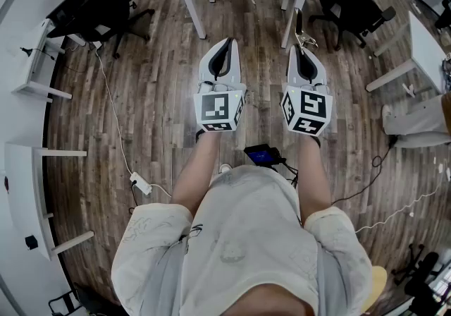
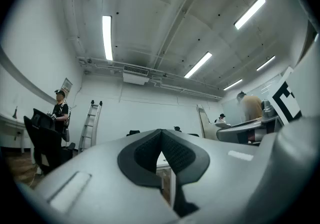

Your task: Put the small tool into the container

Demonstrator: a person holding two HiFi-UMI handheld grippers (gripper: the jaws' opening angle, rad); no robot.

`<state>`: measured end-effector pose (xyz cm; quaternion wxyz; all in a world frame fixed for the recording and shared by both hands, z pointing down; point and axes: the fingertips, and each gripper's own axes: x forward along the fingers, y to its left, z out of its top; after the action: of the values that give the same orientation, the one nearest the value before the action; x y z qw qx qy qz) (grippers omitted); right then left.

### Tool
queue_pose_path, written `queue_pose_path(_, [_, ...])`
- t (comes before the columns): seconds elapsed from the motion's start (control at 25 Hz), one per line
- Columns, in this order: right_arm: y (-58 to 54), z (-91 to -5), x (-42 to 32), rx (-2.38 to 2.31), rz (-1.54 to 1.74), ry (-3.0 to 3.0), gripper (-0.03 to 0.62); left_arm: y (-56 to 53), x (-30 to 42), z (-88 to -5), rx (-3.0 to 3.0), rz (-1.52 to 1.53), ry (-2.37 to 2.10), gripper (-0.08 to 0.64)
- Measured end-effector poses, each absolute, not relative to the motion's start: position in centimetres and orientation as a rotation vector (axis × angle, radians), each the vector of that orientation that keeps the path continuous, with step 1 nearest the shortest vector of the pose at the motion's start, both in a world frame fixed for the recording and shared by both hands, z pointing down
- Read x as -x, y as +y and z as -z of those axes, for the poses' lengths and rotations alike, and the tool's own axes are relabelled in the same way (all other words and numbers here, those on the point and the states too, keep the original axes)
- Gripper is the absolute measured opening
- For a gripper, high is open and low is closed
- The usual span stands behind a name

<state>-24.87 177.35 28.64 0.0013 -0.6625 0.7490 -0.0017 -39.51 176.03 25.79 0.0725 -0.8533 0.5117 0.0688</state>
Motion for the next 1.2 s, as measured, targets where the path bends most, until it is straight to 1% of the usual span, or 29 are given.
queue_pose_path(0.52, [177.4, -28.8, 12.9, 2.055, -0.022, 2.359, 0.008, 176.4, 26.8, -26.1, 2.558, -0.187, 1.521, 0.011])
queue_pose_path(0.96, [176.6, -31.4, -4.6, 2.005, -0.008, 2.399, 0.008, 175.4, 9.2, -28.8, 2.563, -0.182, 1.556, 0.011])
queue_pose_path(1.2, [172.8, -31.6, -10.7, 1.984, -0.013, 2.417, 0.008, 171.9, 3.4, -28.8, 2.549, -0.171, 1.575, 0.011])
